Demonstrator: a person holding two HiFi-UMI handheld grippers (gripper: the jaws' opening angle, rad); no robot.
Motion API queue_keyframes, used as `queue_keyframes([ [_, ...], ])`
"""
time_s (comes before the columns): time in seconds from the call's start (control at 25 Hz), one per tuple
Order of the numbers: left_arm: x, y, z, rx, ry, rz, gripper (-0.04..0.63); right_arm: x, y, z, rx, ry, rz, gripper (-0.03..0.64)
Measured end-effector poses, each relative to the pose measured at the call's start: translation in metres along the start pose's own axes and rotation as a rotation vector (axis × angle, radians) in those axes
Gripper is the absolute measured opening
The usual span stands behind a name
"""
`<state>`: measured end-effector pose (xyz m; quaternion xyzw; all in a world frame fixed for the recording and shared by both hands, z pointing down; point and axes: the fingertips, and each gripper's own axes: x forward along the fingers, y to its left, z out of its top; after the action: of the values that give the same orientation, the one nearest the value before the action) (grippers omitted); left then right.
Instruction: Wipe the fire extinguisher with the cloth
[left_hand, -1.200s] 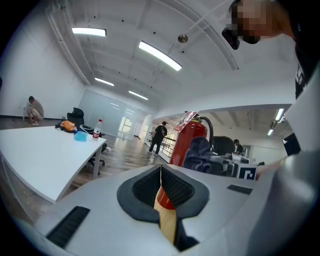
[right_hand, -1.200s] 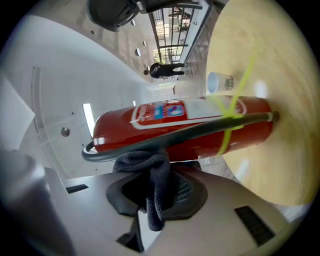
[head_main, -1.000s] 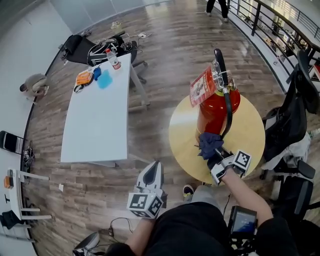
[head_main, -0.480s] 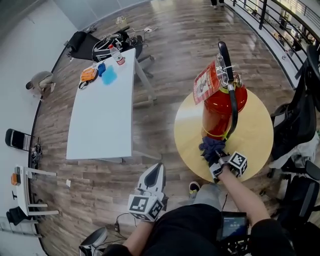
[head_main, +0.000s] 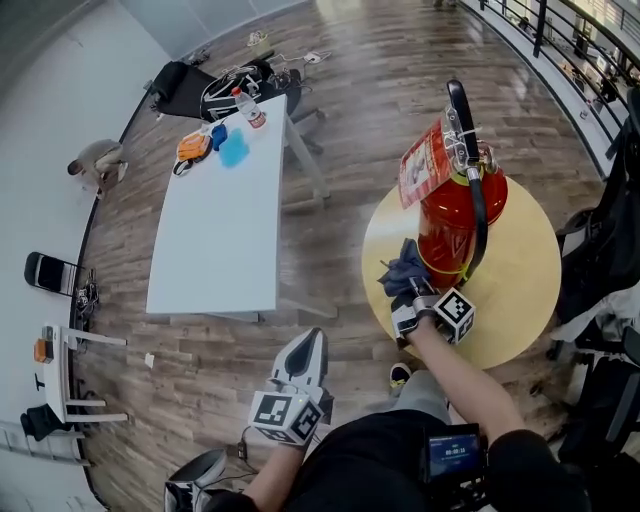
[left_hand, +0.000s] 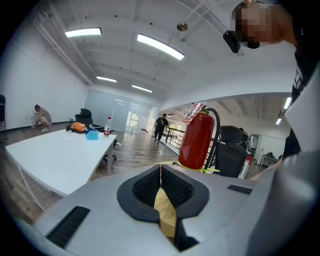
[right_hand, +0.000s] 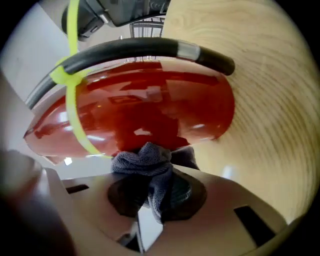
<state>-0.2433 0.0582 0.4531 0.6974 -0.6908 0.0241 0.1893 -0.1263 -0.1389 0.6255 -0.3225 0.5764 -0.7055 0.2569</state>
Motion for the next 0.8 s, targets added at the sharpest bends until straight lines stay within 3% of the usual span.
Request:
queue_keyframes([
  [0.24,-0.004,0.008,0.004,-0.018,-0.03,0.003,0.023,-0.019,0.17,-0.026,0.05,0.029,0.363,0.064],
  [0.4,0.001,0.002,0.011,-0.025,-0.057,-0.02,0.023,-0.034,0.253,-0.039,0.086,0.068,0.505,0.063],
  [0.64,0.001,0.001,0.016,-0.036,-0.086,-0.028,0.023,-0.05,0.298,-0.041,0.101,0.079,0.626,0.064],
  [0.72,0.0,0.005,0.011,-0.047,-0.081,-0.017,0.023,-0.054,0.289,-0.04,0.071,0.081,0.618,0.064],
  [0.8,-0.001,0.006,0.008,-0.05,-0.077,-0.012,0.023,-0.053,0.261,-0.033,0.003,0.078,0.551,0.064],
])
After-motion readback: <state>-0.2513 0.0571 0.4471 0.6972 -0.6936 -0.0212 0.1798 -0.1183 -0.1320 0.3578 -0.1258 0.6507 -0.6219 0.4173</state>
